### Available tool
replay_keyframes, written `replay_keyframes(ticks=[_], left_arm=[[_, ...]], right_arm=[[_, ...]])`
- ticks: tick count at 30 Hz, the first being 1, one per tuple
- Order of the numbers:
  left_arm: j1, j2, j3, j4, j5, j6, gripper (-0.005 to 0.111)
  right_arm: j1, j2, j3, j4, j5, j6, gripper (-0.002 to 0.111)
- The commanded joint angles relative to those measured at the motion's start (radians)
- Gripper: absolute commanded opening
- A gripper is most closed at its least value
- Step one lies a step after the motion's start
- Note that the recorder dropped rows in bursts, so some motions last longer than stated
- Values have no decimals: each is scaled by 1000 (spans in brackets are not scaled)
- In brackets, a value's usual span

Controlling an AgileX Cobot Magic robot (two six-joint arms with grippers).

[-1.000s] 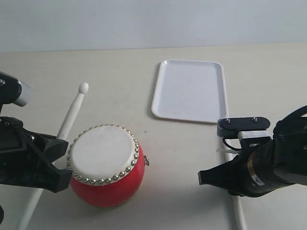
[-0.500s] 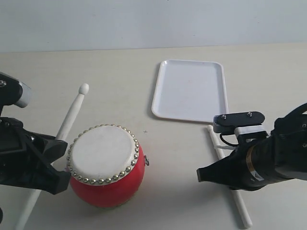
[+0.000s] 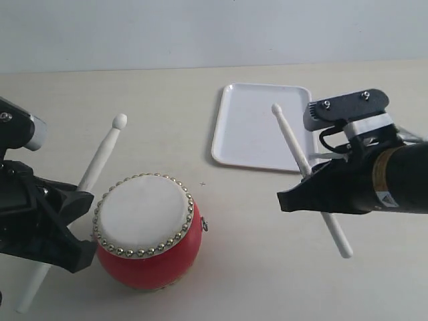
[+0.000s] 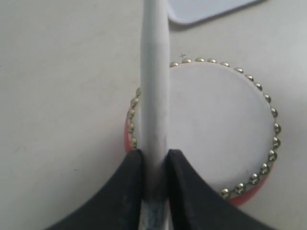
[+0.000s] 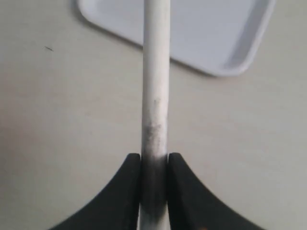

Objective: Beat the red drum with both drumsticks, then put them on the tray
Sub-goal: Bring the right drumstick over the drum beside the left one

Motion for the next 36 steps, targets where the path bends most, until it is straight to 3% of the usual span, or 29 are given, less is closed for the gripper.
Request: replay_keyframes(ticks=[1, 10, 14, 17, 19, 21, 22, 23, 24, 26, 29, 36], left_arm=[[0, -8, 5, 83, -3, 4, 0], [0, -8, 5, 325, -1, 4, 0], [0, -9, 5, 478, 2, 4, 0], [0, -11, -40, 489, 66, 4, 0], [0, -25, -80, 485, 89, 4, 0], [0, -41, -125, 454, 91, 21, 0], [0, -49, -159, 362, 104, 104, 0], [0, -50, -185, 267, 128, 221, 0], [0, -48, -224, 120, 218, 445, 0], [0, -44, -276, 3, 346, 606, 0], [0, -45, -335, -28, 484, 643, 0], [0, -25, -363, -117, 517, 856, 0]], right_arm=[[-2, -112, -10, -11, -50, -175, 0], [-2, -323, -62, -15, -70, -239, 0], [-2, -378, -63, 10, -133, -410, 0], [5, -371, -66, 107, -129, -583, 0], [63, -357, -104, 194, -29, -717, 0], [145, -315, -196, 306, 178, -855, 0], [187, -279, -257, 342, 300, -902, 0], [203, -259, -287, 338, 366, -905, 0], [222, -227, -328, 337, 429, -905, 0], [238, -198, -354, 335, 465, -905, 0], [274, -154, -377, 330, 486, -936, 0], [333, -38, -407, 278, 601, -991, 0]])
